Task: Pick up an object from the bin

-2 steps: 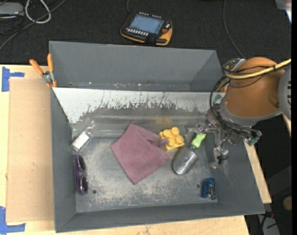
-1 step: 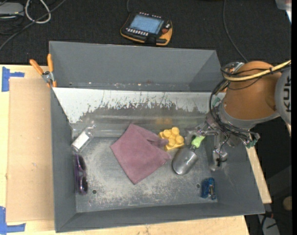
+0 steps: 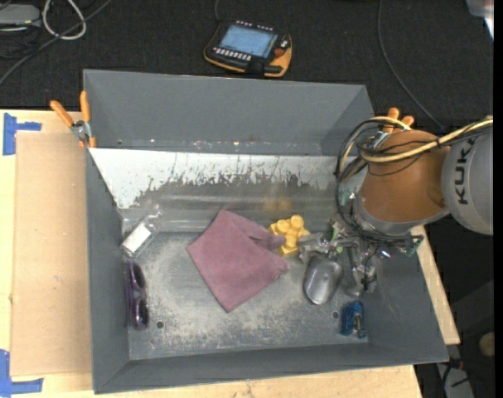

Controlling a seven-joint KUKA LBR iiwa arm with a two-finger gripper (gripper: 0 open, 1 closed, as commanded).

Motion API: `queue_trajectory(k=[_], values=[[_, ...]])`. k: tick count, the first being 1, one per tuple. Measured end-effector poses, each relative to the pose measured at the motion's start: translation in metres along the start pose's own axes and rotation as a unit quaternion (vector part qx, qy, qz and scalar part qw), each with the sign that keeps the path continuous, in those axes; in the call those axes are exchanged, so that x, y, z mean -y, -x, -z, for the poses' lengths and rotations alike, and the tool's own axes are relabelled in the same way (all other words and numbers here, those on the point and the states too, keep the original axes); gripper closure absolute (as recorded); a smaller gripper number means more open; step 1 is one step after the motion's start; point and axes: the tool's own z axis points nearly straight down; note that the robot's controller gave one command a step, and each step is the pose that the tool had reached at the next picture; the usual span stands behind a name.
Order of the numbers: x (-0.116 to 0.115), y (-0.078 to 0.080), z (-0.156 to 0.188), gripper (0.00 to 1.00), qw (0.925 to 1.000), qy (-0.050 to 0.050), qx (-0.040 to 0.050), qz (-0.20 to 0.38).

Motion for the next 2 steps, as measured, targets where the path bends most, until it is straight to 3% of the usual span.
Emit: queue_trajectory(k=[1,2], values=[[0.0009,0.0022,0.0026,1.00,0.9998,0.000,0.0005,0.018],[0.0008,0.0023,0.0028,1.00,0.9998,0.000,0.0004,0.020]])
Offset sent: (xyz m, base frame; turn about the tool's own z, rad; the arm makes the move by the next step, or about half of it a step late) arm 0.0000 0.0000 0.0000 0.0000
